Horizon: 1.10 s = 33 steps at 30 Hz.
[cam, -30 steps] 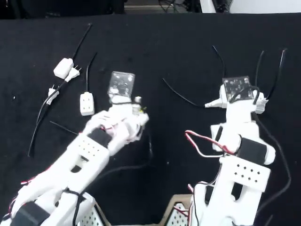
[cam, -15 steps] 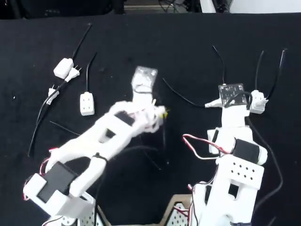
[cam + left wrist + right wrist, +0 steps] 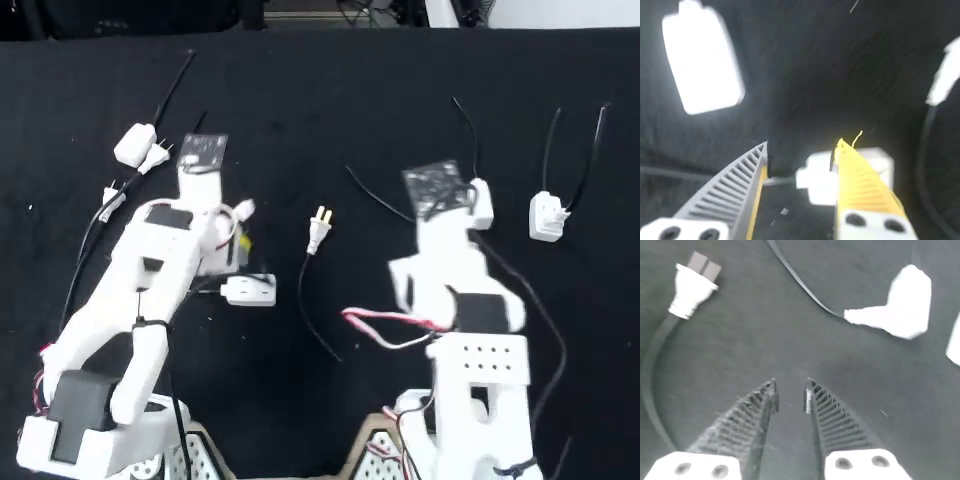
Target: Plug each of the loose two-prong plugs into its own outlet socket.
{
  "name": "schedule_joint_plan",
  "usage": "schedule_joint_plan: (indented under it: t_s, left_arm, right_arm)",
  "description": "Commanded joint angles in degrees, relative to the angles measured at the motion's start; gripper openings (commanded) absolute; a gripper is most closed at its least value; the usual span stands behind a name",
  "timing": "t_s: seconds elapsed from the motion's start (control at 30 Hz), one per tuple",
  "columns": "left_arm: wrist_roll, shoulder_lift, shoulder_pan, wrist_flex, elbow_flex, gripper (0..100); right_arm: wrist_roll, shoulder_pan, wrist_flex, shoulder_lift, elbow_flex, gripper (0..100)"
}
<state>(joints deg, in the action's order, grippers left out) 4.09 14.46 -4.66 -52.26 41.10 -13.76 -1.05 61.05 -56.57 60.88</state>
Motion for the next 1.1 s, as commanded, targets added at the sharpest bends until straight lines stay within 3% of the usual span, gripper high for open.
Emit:
schedule_joint_plan:
  t_s: [0.0, 0.23, 0.37, 0.6, 0.8, 1.07]
  left_arm:
    - [-1.0, 2.4, 4.1, 0.8, 3.0, 21]
    - [-0.8, 3.0, 9.5, 12.4, 11.3, 21]
    - [-0.6, 3.1, 11.9, 12.5, 11.4, 21]
    - [9.5, 3.1, 16.5, 12.7, 11.3, 21]
    - [9.8, 3.1, 16.1, 12.8, 11.3, 21]
    - [10.0, 3.1, 16.1, 12.8, 11.3, 21]
  right_arm:
    - [5.1, 9.5, -5.3, -0.3, -1.1, 8.2]
    - [10.8, 19.7, -10.3, 15.9, -8.1, 8.2]
    - [17.5, 21.8, -10.7, 30.8, -17.1, 8.3]
    - [28.7, 25.0, -10.3, 53.6, -30.4, 16.1]
    - [35.1, 25.1, -8.6, 61.7, -37.7, 16.3]
    - [35.8, 24.7, -7.5, 69.1, -43.6, 16.3]
